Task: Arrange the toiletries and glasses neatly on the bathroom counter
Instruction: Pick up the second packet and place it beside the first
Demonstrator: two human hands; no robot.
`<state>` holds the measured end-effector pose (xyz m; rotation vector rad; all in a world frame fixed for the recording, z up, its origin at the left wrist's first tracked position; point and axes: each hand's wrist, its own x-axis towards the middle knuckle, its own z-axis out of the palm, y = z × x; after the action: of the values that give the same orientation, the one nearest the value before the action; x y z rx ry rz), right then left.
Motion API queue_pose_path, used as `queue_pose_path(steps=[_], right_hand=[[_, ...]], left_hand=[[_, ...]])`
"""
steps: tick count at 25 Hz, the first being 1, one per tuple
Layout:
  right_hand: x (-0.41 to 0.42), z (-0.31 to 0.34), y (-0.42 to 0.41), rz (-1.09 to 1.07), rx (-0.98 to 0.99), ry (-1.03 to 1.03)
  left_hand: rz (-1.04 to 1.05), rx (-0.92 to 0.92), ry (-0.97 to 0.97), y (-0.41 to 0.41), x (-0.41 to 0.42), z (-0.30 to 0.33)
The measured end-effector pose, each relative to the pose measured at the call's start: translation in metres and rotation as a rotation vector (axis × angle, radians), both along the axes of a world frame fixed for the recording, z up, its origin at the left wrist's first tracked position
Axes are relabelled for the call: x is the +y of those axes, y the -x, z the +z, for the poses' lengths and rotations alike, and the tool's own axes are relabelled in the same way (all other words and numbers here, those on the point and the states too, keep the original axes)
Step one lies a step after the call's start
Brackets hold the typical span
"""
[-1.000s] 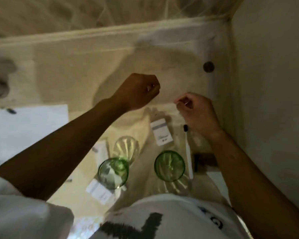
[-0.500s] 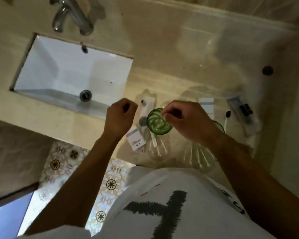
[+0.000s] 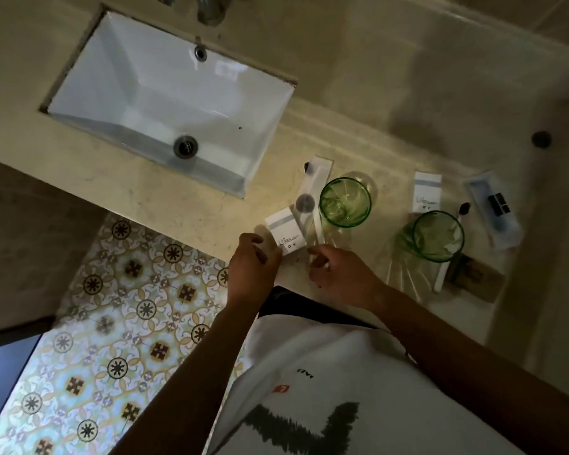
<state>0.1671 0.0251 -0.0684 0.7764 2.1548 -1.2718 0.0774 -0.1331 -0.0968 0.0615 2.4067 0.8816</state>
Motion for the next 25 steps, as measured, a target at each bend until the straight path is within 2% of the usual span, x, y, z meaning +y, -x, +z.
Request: queue_pose_path(steps=[4, 7, 10, 14, 16, 19, 23, 25], right_hand=[[-0.018, -0.013, 0.015, -0.116, 0.062, 0.037], [-0.021, -0.010, 0.021, -0.009, 0.096, 0.063], [-0.014, -0.012, 0.021, 0.020, 0.135, -0.079], [-0.005, -0.017, 0.007, 0.141, 0.081, -0.174], [-0.006, -0.022, -0.004, 0.144, 0.063, -0.130], [-0.010, -0.031, -0.014, -0.060, 0.078, -0.031], [-0.022, -0.036, -0.014, -0.442, 0.013, 0.223], [-0.024, -0.034, -0.010, -0.525, -0.020, 0.259]], left_hand=[[-0.075, 0.082, -0.033, 0.009, 0.007, -0.005], [-0.034, 0.158, -0.017, 0.011, 0.002, -0.004], [-0.026, 0.204, 0.015, 0.008, -0.002, -0.001], [-0.174, 0.088, 0.037, -0.010, 0.005, -0.001], [-0.174, 0.060, 0.020, -0.018, 0.009, -0.002], [-0.138, 0.019, 0.012, -0.023, 0.016, -0.002], [-0.053, -0.168, 0.019, -0.023, 0.029, -0.005], [0.001, -0.204, 0.031, -0.020, 0.036, -0.004]])
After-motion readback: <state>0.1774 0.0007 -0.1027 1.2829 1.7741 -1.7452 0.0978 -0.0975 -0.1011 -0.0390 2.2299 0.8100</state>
